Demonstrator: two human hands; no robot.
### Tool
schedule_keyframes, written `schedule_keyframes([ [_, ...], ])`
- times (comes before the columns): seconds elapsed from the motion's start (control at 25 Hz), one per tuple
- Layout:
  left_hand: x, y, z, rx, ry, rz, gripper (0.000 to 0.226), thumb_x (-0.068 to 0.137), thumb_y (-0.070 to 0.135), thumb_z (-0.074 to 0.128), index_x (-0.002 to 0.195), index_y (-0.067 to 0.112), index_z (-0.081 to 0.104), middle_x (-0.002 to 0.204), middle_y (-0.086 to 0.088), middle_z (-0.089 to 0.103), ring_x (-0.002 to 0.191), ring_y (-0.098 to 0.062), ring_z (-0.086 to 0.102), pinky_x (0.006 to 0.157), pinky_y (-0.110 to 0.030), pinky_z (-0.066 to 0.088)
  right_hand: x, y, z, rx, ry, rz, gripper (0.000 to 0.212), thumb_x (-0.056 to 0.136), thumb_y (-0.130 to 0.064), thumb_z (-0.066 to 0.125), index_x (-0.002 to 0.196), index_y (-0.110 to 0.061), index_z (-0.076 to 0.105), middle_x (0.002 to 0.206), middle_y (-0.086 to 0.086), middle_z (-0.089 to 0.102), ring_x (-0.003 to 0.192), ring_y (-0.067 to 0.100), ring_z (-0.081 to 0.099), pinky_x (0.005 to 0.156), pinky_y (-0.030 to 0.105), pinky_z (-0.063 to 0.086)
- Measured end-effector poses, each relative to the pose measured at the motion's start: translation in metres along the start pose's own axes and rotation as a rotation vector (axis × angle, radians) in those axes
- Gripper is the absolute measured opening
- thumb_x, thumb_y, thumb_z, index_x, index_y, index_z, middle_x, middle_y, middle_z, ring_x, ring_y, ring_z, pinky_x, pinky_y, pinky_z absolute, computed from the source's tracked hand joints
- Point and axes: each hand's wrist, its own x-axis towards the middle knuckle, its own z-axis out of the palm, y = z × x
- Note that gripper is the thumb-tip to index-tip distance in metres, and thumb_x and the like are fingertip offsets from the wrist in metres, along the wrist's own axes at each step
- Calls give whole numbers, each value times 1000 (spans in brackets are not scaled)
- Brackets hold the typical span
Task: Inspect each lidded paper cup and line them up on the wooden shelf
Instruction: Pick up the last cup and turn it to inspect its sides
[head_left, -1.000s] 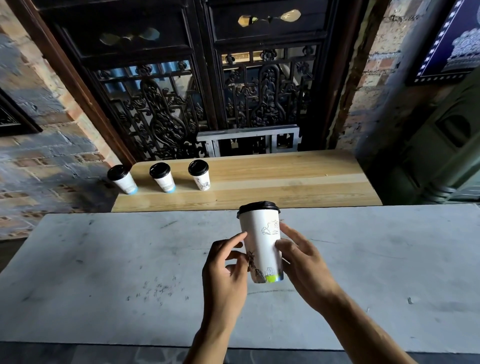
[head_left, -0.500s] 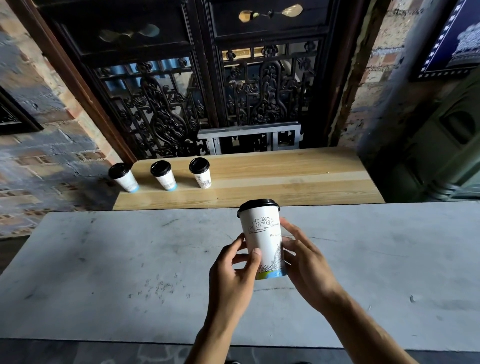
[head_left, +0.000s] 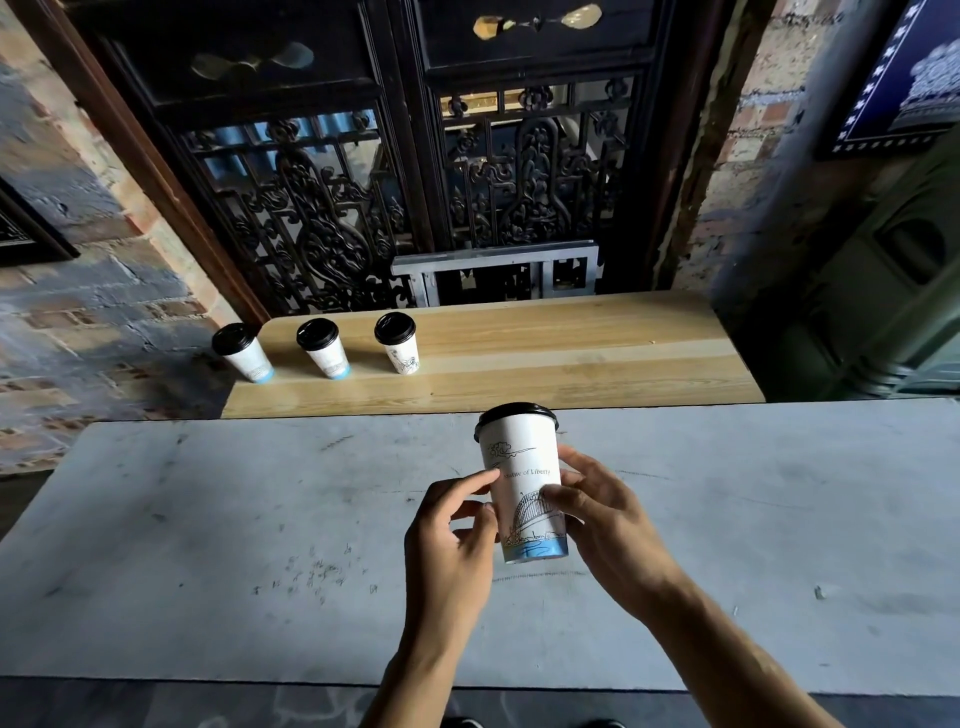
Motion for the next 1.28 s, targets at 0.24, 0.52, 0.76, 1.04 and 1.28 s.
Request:
schedule_keyframes([
  [0.24, -2, 0, 4, -67, 9, -65, 12, 93, 26, 70, 105, 30, 71, 100, 16, 76, 96, -8, 73, 79, -35, 63, 1, -3, -5, 68, 69, 53, 46, 97, 3, 42, 131, -15, 67, 124, 22, 67, 97, 25, 67, 80, 40, 53],
  [0.52, -4, 6, 4, -102, -41, -82, 27, 86, 34, 76, 110, 23, 68, 105, 7, 78, 95, -4, 75, 71, -18, 58, 0, -2, -4, 84, 51, 24, 49, 89, 10, 55, 131, -13, 64, 137, 32, 54, 104, 32, 63, 82, 42, 55],
  [0.76, -2, -2, 4, -31, -9, -54, 22, 93, 32, 70, 114, 30, 71, 102, 4, 75, 94, -14, 74, 77, -36, 62, 0, 2, -5, 99, 55, -31, 60, 76, 1, 70, 134, -7, 58, 126, 31, 67, 106, 34, 69, 90, 40, 54],
  [1.04, -2, 1, 5, -26, -8, -30, 27, 95, 7, 64, 115, 24, 72, 101, 8, 75, 82, -6, 74, 80, -44, 64, 0, 3, -9, 84, 51, -25, 49, 88, -6, 65, 137, -5, 57, 130, 22, 70, 116, 34, 66, 96, 44, 52],
  [1.28, -4, 4, 8, -67, -23, -53, 24, 95, 10, 66, 115, 21, 71, 97, 9, 76, 84, -8, 75, 78, -41, 65, 0, 3, -17, 34, 41, 3, 44, 97, 10, 50, 136, -8, 59, 132, 17, 70, 117, 31, 67, 90, 38, 54],
])
